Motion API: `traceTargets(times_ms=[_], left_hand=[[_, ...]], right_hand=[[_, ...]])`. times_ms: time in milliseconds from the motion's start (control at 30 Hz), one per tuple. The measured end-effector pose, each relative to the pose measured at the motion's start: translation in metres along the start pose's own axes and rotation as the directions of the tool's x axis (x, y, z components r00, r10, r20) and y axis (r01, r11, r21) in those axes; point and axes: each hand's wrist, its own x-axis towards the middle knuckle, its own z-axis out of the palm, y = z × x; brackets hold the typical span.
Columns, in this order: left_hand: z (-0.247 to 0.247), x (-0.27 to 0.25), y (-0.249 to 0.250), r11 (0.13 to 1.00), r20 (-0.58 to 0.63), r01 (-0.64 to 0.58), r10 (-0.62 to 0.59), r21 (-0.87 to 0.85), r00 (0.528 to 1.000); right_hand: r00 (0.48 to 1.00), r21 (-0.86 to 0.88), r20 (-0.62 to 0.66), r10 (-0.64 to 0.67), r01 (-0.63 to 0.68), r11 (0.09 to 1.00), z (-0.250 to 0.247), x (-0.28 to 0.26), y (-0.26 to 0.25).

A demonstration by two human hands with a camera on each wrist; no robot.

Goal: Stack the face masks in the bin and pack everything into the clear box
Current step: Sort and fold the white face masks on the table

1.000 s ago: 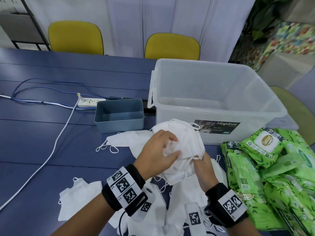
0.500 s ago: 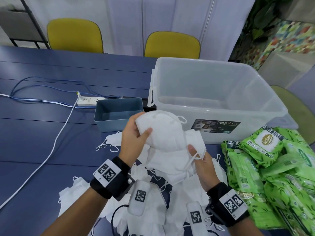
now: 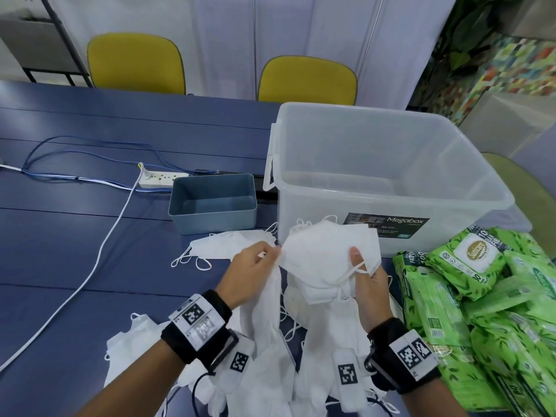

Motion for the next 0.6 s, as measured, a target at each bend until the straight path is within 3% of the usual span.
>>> traceTargets(times_ms=[100, 433, 600], left_hand=[[0.014, -0.004, -0.008, 1.000, 0.066, 0.012, -0.011, -0.023, 0.998], [0.000, 0.007, -0.001, 0.995, -0.193, -0.063, 0.047, -0.081, 0.980], [-0.013, 0.012, 0.009, 0.931, -0.309, -0.126, 0.014, -0.344, 0.951]], right_hand=[[1.000, -0.005, 0.007, 0.008, -0.008, 1.000, 0.003, 0.000, 0.005], [0.990, -0.072, 0.140, -0.024, 0.034, 0.997, 0.000, -0.009, 0.014], [0.983, -0.110, 0.183, -0.015, 0.036, 0.993, -0.003, -0.011, 0.015]])
